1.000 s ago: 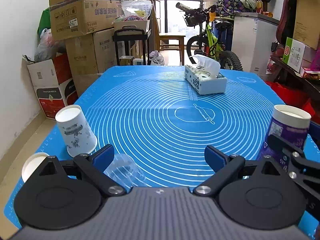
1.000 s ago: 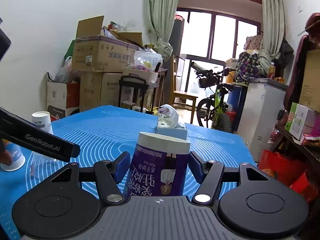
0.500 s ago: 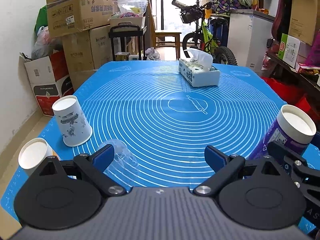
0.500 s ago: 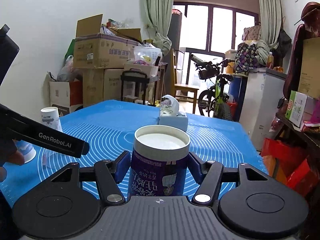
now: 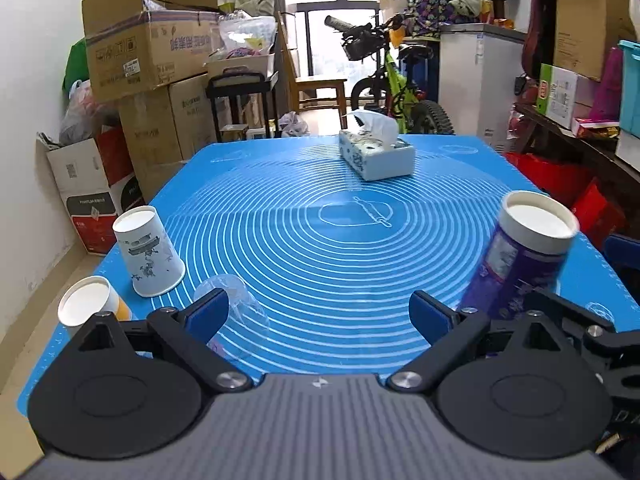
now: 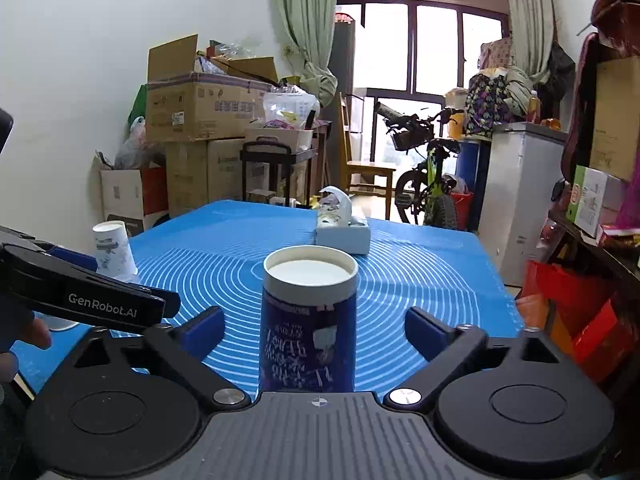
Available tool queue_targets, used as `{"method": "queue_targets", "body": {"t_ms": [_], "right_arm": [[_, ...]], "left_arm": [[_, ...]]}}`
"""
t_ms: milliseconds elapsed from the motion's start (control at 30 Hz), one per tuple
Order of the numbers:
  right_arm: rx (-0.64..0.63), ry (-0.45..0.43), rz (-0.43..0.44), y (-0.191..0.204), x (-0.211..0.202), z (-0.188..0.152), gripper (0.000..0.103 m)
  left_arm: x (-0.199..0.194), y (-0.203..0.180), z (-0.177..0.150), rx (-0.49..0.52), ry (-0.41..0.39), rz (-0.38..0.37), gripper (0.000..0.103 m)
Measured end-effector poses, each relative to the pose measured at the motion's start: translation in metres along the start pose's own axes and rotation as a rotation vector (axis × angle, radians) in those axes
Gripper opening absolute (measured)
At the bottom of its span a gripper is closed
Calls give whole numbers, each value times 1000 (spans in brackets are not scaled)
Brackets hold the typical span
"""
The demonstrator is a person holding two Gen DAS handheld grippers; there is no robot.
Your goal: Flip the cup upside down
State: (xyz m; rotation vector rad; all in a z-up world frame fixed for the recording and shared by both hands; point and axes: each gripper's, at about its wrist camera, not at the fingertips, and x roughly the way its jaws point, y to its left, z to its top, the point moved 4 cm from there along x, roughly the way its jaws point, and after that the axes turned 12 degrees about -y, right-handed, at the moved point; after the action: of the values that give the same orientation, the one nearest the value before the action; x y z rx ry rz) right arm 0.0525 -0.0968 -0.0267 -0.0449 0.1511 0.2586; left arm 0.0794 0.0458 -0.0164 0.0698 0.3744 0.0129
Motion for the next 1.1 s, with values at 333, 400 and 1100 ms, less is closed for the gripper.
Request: {"method": "queue_targets", "body": {"t_ms": [333,400,1100], "right_arm": [[60,36,-21,-7,-48,-6,97],[52,34,-26,-5,-55,-6,97],[63,67,-6,3,-93,-15,97]], "left_arm": [[-35,-8,-14,18,12,-67,96],[-42,-10,-17,28,9,-69,96],[-77,-19,-35,25,24,-112,96]]}}
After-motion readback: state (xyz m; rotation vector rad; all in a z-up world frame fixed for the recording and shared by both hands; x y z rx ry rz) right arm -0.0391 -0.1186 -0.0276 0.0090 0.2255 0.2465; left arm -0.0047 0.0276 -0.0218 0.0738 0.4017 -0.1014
